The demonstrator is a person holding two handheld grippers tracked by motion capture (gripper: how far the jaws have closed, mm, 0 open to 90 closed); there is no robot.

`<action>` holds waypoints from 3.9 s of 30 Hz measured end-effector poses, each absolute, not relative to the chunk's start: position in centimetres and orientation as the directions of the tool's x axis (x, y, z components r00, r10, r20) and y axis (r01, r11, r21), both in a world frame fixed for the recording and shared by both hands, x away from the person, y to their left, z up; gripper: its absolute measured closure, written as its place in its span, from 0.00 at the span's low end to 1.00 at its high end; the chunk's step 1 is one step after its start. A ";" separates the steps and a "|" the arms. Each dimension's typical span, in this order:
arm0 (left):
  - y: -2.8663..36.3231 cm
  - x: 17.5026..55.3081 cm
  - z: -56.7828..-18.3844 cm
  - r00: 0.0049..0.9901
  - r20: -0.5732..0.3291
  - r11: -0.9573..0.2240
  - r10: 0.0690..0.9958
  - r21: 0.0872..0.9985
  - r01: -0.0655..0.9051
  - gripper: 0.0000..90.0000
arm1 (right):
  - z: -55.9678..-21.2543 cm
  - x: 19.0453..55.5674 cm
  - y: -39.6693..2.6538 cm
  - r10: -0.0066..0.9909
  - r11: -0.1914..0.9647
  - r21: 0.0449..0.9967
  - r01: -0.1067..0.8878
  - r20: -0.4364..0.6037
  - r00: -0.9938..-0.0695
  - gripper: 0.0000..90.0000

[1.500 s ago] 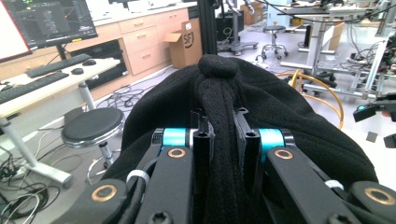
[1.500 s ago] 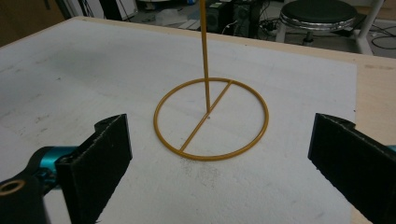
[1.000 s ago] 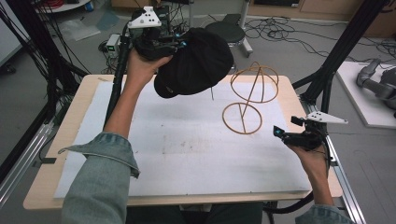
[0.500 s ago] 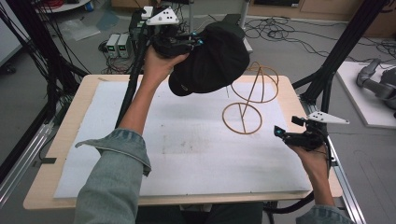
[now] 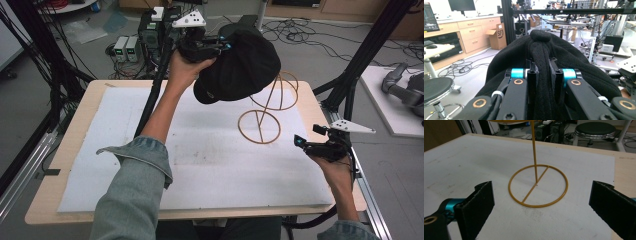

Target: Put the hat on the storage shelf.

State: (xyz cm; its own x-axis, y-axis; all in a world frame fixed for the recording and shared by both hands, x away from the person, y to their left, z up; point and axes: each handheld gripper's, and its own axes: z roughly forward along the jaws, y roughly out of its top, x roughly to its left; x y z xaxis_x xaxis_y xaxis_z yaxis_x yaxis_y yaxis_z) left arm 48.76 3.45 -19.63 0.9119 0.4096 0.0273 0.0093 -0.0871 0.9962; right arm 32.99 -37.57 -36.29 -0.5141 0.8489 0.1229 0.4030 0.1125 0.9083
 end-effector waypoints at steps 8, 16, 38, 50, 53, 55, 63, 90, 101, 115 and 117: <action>1.6 49.1 -19.6 0.922 0.029 -0.087 0.385 0.996 0.005 0.90 | -36.2 33.0 -37.6 0.849 0.108 0.909 0.401 0.126 -0.514 0.06; 0.1 49.3 -19.5 0.929 0.047 -0.107 0.366 0.994 -0.008 0.90 | -36.2 32.9 -37.8 0.848 0.103 0.910 0.402 0.131 -0.513 0.06; -3.9 50.2 -21.9 0.948 0.052 -0.165 0.315 0.986 0.001 0.89 | -36.1 32.8 -37.9 0.846 0.102 0.913 0.395 0.129 -0.517 0.06; -5.6 50.5 -23.3 0.954 0.044 -0.206 0.296 0.978 0.019 0.88 | -36.1 32.8 -38.0 0.847 0.099 0.913 0.395 0.131 -0.515 0.06; -5.9 50.6 -23.6 0.955 0.041 -0.211 0.295 0.977 0.023 0.88 | -36.1 32.8 -37.9 0.846 0.100 0.913 0.396 0.131 -0.516 0.06; -6.0 50.6 -23.7 0.955 0.046 -0.223 0.292 0.975 0.021 0.88 | -36.1 32.8 -37.9 0.846 0.100 0.913 0.396 0.131 -0.517 0.06; -6.5 50.8 -24.4 0.958 0.039 -0.241 0.282 0.970 0.031 0.86 | -36.1 32.7 -38.1 0.846 0.095 0.914 0.394 0.135 -0.516 0.06; -6.8 51.3 -26.6 0.956 0.004 -0.284 0.294 0.955 0.083 0.74 | -36.0 32.7 -38.0 0.846 0.093 0.915 0.393 0.136 -0.516 0.06; -6.8 51.2 -26.7 0.953 0.007 -0.286 0.302 0.954 0.084 0.68 | -36.0 32.7 -38.0 0.847 0.097 0.915 0.392 0.132 -0.516 0.06; -5.8 51.2 -26.7 0.950 -0.002 -0.262 0.313 0.961 0.089 0.63 | -36.0 32.7 -38.0 0.847 0.098 0.913 0.395 0.131 -0.515 0.06; -5.5 51.2 -26.6 0.949 -0.007 -0.261 0.316 0.961 0.094 0.62 | -36.0 32.8 -38.0 0.847 0.100 0.914 0.394 0.130 -0.516 0.06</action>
State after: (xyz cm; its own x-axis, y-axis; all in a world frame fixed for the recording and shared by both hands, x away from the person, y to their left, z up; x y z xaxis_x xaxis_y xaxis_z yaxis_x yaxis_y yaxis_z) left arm 51.19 -5.49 -26.64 0.9487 0.3162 -0.0071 0.0940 -0.2606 0.9609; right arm 32.75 -37.95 -36.01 -0.5160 0.8467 0.1299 0.3936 0.0996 0.9139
